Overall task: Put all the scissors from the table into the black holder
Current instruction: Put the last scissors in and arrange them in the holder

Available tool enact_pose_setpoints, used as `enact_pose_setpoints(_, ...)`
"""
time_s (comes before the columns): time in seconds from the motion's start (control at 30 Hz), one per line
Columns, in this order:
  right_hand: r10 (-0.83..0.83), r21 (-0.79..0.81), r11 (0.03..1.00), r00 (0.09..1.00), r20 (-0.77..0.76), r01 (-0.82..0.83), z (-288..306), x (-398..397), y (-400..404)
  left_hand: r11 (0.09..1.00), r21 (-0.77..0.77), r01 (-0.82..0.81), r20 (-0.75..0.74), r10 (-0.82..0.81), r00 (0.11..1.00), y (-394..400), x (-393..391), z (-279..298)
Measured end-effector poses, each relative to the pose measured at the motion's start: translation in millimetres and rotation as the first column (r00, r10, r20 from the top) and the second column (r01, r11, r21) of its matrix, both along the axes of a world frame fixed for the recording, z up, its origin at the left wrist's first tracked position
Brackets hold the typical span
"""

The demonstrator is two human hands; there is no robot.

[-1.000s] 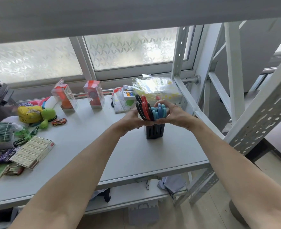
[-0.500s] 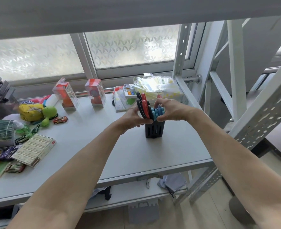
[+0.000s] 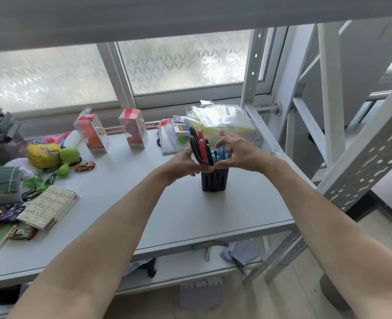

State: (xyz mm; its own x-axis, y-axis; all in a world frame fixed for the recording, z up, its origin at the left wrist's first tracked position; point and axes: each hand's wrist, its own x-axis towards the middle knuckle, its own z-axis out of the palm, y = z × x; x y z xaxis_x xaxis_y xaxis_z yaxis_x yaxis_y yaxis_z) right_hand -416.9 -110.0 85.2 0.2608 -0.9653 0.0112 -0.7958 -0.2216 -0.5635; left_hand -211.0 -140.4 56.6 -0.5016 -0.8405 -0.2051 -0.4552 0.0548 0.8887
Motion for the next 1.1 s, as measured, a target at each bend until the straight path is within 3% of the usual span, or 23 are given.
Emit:
enact_pose_setpoints(0.13,-0.019,0.025,0.999,0.998,-0.059,0.021,4,3,-3,0.996,0.057,0.062,0.058,-0.065,0.996,-4,0,7)
enact_pose_setpoints(0.33,0.057,0.072,0.996,0.998,0.023,-0.058,1,-2,-4,0.993,0.106,0.048,-0.006,-0.048,0.999,-1,5,9)
enact_pose_setpoints(0.47,0.027,0.087,0.996,0.993,0.113,-0.037,-3,-9,1,0.997,0.033,0.072,0.033,-0.073,0.997,5,4,6)
enact_pose_setpoints(0.67,-0.043,0.125,0.992,0.947,0.319,0.003,-13,-15,8,0.992,-0.126,-0.018,0.041,0.023,0.999,11,-7,-4)
enact_pose_setpoints(0.93,-0.029,0.153,0.988,0.965,0.259,-0.012,-8,-14,5,0.978,-0.192,-0.085,0.030,0.093,0.995,13,-12,-16)
enact_pose_setpoints(1.1,-0.060,0.103,0.994,0.944,0.324,0.028,-16,-11,7,0.976,-0.187,-0.116,-0.032,0.112,0.993,13,-12,-9)
